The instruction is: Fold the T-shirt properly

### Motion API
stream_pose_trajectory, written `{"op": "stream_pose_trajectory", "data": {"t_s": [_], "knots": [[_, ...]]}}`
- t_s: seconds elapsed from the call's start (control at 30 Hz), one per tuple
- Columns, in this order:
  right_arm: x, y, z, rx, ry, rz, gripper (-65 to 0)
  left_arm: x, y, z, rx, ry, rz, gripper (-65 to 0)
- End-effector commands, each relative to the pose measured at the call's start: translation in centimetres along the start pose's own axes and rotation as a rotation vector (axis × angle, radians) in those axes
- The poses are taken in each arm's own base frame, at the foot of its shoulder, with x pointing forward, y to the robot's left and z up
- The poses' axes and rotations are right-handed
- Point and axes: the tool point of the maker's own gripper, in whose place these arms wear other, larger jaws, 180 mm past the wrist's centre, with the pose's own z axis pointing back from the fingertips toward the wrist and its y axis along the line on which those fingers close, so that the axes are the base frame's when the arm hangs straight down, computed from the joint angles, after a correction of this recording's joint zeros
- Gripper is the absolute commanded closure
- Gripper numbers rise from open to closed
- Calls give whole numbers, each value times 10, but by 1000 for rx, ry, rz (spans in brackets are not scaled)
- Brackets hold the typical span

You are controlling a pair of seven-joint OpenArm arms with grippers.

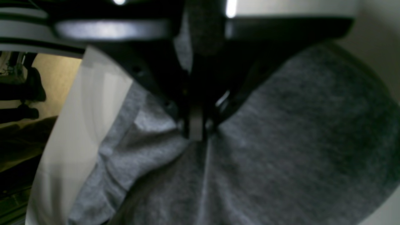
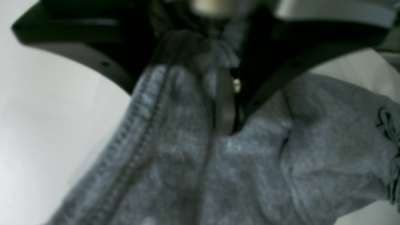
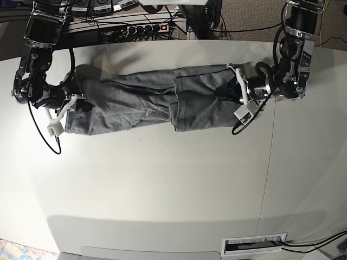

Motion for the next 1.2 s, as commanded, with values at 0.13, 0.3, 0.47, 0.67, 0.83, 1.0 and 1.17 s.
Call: {"op": "stream_pose_trajectory", "data": {"t_s": [0.13,0.3,0.47,0.67,0.83,1.0,1.17], "knots": [[-3,0,4,5,38,9,-2,-2,4,3,14,22,-17,0],[5,15,7,76,3,6,0,-2,4,3,15,20,-17,0],[37,30,30,50,-92,142,0,-2,4,3,14,22,-17,0],[66,39,61,-2,-209,243,0,1,1,3,-1,5,-3,0],[71,57,61,87,-257,244,0,1,-7,2,-33,-23,32,0],[78,95,54,208,-336,258,0,-1,-10,0,-40,-25,40,0],[79,131,41,327,-401,210,0,-2,-17,-6,-53,-31,52,0]]}}
